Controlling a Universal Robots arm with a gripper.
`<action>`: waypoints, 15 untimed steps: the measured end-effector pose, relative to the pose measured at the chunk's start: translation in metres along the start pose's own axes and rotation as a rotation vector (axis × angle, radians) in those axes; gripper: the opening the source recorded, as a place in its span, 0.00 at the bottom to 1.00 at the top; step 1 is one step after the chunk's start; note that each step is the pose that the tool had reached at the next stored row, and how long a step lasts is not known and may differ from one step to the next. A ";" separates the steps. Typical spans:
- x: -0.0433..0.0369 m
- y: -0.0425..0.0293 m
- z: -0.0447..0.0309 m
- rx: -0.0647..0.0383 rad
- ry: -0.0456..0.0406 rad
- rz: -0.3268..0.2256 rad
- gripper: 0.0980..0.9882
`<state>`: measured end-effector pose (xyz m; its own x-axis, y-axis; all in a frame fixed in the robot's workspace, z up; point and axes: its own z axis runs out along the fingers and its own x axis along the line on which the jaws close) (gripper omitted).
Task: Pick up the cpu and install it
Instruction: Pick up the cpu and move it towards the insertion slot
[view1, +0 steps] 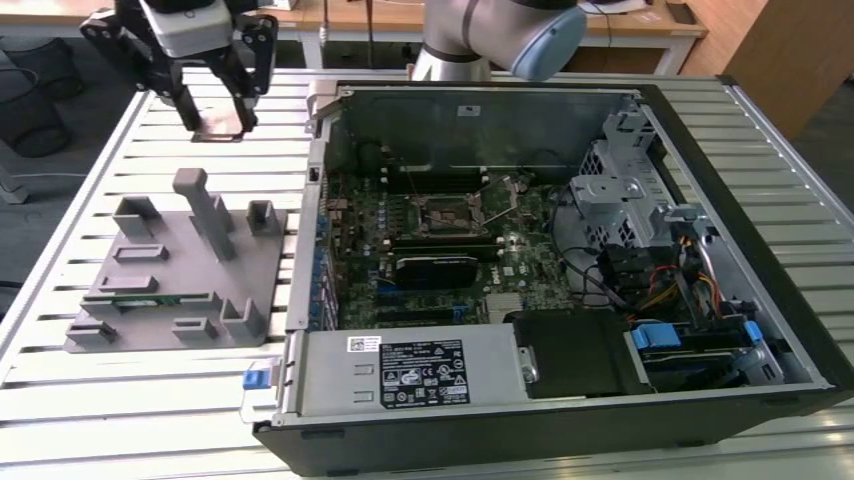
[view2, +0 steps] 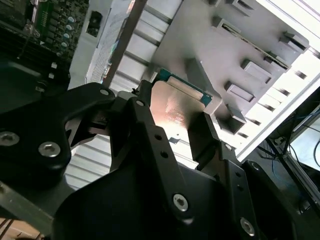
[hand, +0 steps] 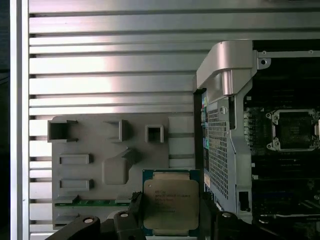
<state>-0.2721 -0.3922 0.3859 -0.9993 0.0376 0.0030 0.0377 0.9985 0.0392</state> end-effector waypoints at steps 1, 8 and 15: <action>-0.0045 0.0002 0.0001 0.000 -0.0001 0.000 0.49; -0.0319 0.0019 0.0002 0.000 0.0000 0.001 0.49; -0.0449 0.0043 0.0018 0.000 -0.0007 0.019 0.49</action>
<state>-0.2271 -0.3895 0.3842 -0.9984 0.0564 0.0030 0.0565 0.9976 0.0391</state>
